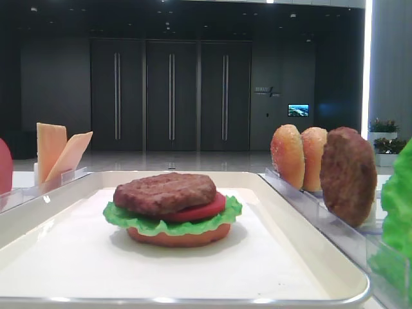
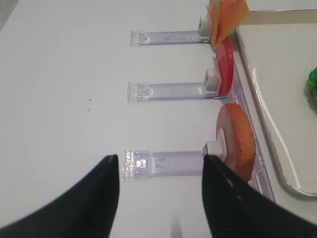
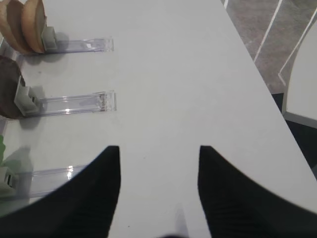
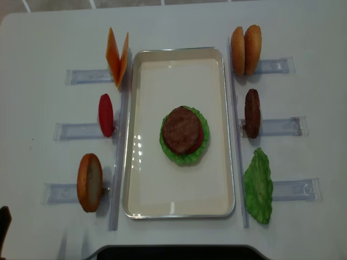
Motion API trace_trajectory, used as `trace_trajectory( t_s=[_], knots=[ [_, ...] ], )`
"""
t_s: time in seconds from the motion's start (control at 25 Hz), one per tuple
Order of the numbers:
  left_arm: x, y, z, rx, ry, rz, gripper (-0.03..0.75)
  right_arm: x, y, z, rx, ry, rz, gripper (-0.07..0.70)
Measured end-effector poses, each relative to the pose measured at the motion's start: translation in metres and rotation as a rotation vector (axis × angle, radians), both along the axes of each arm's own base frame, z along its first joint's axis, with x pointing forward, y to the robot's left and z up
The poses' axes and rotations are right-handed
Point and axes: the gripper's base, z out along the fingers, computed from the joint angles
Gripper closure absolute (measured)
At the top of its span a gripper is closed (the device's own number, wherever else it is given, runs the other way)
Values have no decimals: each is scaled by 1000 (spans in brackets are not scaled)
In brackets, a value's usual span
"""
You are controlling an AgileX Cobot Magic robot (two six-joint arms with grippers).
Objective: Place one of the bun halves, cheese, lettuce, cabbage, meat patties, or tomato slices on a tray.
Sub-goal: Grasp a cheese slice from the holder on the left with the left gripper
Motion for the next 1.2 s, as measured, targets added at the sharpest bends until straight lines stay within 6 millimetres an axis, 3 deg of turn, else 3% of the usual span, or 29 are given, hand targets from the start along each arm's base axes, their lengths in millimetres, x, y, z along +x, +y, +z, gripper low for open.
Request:
trace_trajectory(
  t_s=[1.2],
  knots=[
    [0, 0, 0, -4, 0, -2, 307, 0, 0, 0, 0, 0, 0, 297]
  ],
)
